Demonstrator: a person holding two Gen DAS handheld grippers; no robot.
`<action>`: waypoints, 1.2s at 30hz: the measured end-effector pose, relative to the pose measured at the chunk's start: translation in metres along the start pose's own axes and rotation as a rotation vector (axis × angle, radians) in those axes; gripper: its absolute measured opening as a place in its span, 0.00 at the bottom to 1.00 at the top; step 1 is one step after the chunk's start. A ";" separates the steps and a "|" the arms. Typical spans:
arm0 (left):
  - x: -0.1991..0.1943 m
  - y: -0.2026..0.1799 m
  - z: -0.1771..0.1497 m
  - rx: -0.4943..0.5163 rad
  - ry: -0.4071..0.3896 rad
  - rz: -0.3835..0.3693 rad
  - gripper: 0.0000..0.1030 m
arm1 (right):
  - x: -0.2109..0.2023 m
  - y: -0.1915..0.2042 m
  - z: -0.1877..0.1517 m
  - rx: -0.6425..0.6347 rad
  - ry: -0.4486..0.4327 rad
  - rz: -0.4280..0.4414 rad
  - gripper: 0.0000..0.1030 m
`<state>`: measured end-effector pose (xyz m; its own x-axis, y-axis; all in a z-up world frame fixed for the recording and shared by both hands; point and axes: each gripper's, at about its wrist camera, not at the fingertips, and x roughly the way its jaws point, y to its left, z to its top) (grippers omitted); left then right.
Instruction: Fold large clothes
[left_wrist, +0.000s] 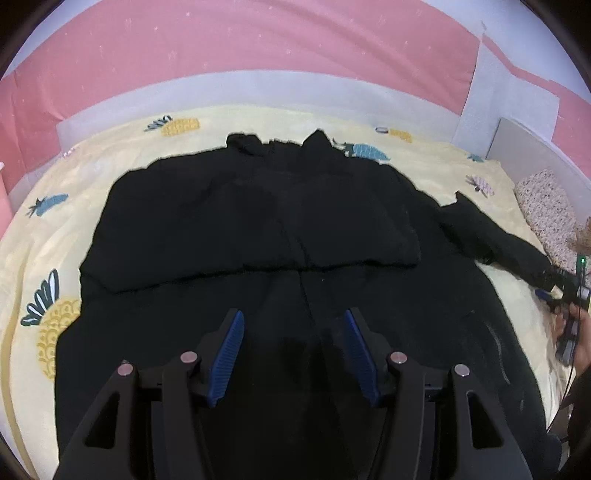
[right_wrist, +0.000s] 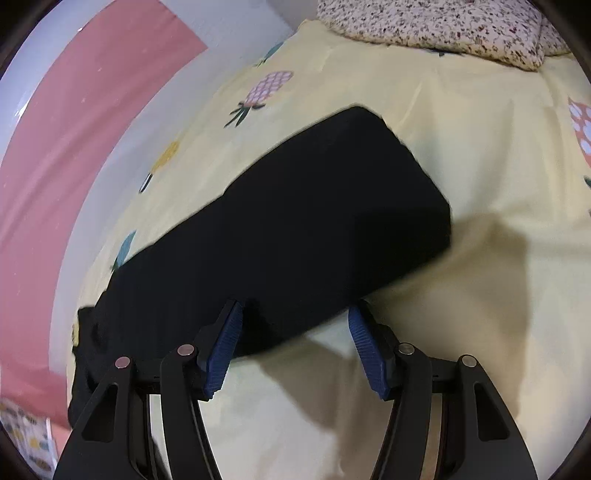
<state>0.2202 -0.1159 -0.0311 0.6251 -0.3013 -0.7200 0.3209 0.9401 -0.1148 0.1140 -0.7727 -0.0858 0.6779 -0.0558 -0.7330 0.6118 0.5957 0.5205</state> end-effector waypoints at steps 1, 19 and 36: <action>0.003 0.001 -0.001 -0.001 0.008 0.000 0.57 | 0.004 -0.001 0.005 0.014 -0.011 -0.007 0.59; -0.013 0.037 0.000 -0.079 -0.025 0.024 0.57 | -0.125 0.178 0.008 -0.301 -0.224 0.220 0.20; -0.052 0.118 -0.024 -0.222 -0.085 0.045 0.57 | -0.066 0.439 -0.207 -0.826 0.100 0.463 0.19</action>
<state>0.2084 0.0150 -0.0241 0.6959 -0.2622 -0.6686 0.1335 0.9620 -0.2383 0.2536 -0.3418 0.1009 0.7195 0.3736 -0.5854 -0.2160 0.9215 0.3227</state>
